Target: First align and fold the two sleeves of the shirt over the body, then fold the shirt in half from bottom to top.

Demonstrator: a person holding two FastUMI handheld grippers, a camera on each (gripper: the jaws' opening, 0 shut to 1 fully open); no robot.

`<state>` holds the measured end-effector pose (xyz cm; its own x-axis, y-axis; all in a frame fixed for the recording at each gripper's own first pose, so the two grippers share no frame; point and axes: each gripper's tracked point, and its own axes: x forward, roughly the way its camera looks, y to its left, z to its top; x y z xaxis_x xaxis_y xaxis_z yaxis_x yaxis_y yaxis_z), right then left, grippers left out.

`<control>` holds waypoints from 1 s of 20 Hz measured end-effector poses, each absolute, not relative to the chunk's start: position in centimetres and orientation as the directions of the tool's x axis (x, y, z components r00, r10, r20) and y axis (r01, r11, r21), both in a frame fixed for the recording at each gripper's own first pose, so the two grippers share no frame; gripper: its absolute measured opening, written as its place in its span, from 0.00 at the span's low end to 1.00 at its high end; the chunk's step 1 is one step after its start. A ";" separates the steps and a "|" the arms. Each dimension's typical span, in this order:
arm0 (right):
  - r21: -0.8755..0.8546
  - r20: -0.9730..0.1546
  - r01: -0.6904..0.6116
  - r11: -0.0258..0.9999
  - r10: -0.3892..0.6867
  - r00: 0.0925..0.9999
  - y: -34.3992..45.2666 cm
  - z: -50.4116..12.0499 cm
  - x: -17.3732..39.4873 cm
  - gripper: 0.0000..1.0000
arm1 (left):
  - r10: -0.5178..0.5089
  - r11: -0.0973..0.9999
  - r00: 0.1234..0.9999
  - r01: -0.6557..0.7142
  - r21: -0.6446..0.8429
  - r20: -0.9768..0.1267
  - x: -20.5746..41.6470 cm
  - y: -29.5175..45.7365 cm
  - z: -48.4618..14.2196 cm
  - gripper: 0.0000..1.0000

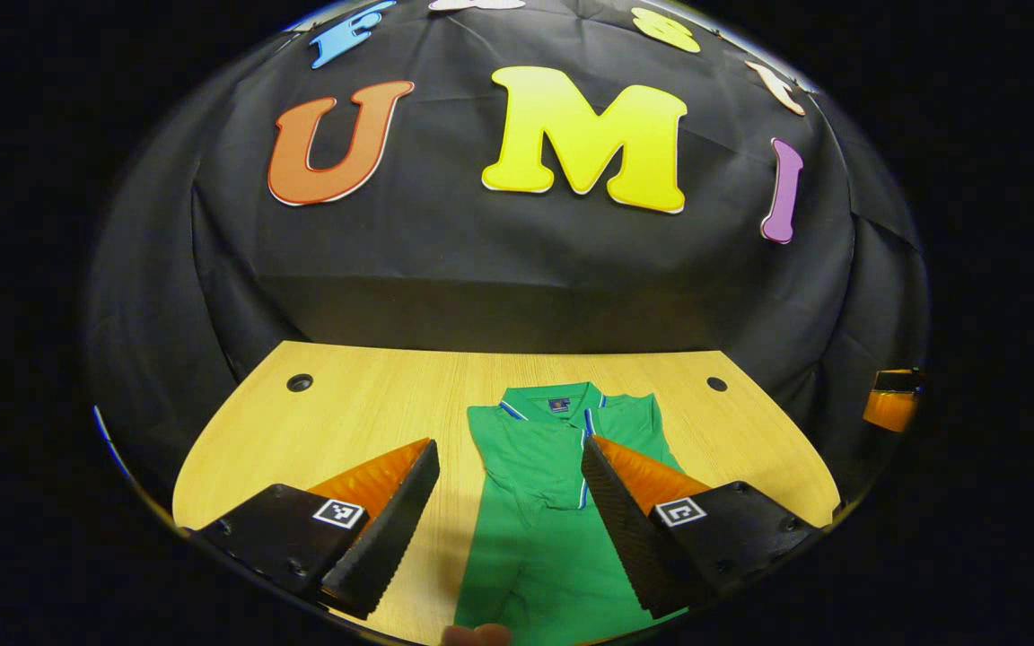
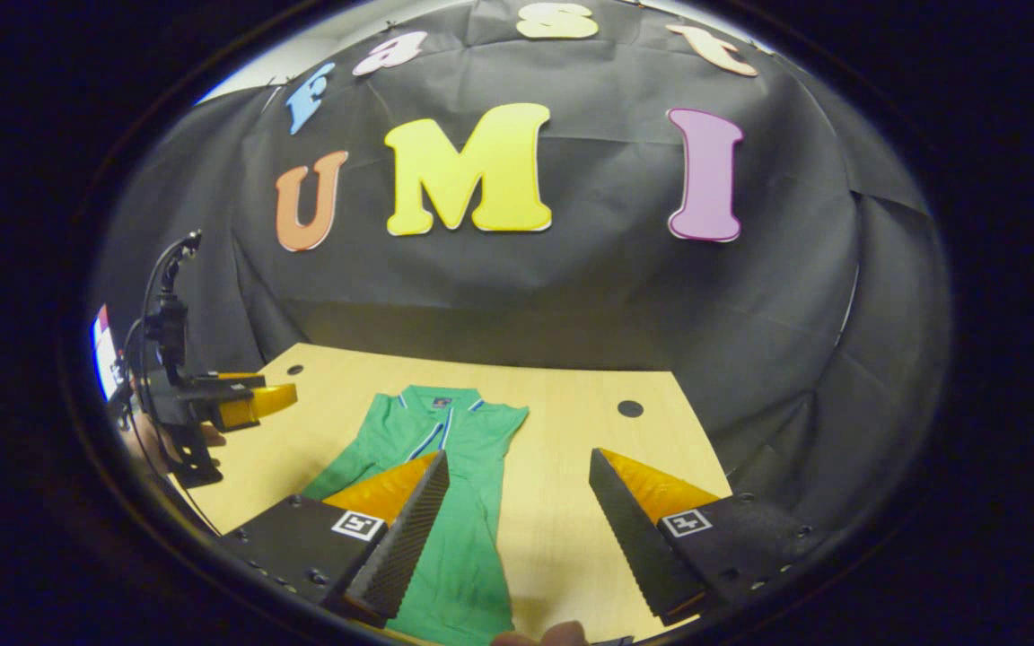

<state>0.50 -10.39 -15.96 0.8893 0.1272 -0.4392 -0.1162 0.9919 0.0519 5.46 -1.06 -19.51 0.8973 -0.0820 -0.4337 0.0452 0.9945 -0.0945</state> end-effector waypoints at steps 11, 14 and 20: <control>0.040 -0.610 -0.248 0.968 0.221 0.761 -8.9 -21.9 -6.2 0.96 | -0.132 0.991 0.783 0.092 -0.096 -0.608 -6.2 0.6 -23.6 1.00; 0.040 -0.672 -0.273 0.961 0.228 0.704 -8.9 -24.3 -8.4 0.97 | -0.195 0.981 0.693 0.138 -0.137 -0.694 -10.2 -0.6 -26.3 1.00; 0.069 -0.828 -0.295 0.953 0.220 0.516 -9.3 -31.4 -13.9 0.97 | -0.232 0.972 0.471 0.148 -0.182 -0.851 -17.5 -0.5 -32.5 1.00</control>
